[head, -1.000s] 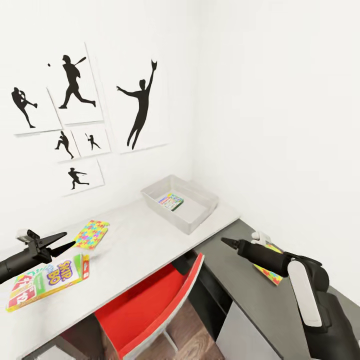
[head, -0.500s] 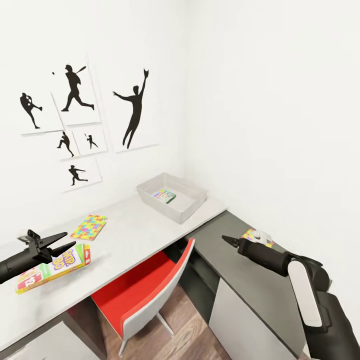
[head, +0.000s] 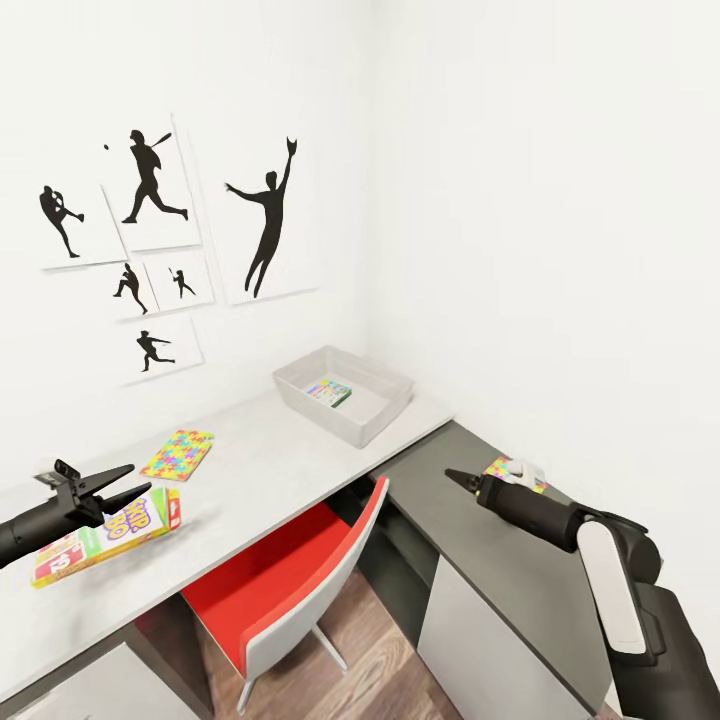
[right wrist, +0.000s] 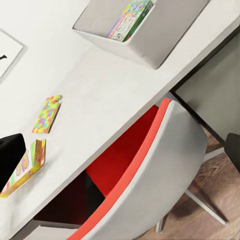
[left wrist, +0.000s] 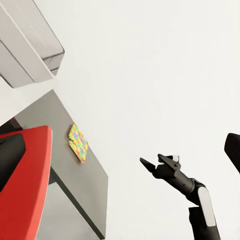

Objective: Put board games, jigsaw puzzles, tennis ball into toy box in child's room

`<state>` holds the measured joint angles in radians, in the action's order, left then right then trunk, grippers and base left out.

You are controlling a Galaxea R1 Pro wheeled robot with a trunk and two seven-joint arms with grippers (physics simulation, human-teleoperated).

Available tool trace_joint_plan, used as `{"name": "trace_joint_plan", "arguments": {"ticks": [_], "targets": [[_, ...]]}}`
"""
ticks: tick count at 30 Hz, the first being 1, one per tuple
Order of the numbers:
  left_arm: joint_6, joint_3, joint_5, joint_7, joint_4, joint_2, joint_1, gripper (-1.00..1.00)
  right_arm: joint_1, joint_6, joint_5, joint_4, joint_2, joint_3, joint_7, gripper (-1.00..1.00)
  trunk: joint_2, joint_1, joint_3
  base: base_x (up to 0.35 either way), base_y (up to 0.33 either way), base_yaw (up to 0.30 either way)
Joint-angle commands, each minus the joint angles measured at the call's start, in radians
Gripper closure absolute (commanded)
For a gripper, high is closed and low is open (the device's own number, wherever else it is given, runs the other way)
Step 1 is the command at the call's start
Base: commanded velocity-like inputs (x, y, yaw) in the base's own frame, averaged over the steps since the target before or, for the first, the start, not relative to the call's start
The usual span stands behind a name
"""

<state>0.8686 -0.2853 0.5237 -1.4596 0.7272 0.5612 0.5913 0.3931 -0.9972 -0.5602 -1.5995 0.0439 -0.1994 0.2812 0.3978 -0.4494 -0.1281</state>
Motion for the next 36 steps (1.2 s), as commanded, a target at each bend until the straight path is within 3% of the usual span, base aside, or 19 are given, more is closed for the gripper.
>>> {"name": "trace_joint_plan", "arguments": {"ticks": [1,20,36], "targets": [[0.010,0.000,0.001,-0.003,0.000,0.000,0.001,-1.00,0.001,-0.003,0.009,0.000,0.000,-0.002,0.009,-1.00,0.002,-0.001,-0.002,0.000,0.000,0.000],[0.012,-0.001,0.001,-0.004,0.000,0.002,0.001,-1.00,0.001,0.000,0.008,-0.001,-0.002,0.004,0.010,-1.00,0.002,-0.001,0.021,0.000,0.075,-0.063],[0.011,-0.001,0.001,-0.004,0.000,0.002,0.001,-1.00,0.001,-0.002,0.008,-0.002,-0.001,0.002,0.013,-1.00,0.002,-0.001,0.044,0.000,0.012,-0.172]]}}
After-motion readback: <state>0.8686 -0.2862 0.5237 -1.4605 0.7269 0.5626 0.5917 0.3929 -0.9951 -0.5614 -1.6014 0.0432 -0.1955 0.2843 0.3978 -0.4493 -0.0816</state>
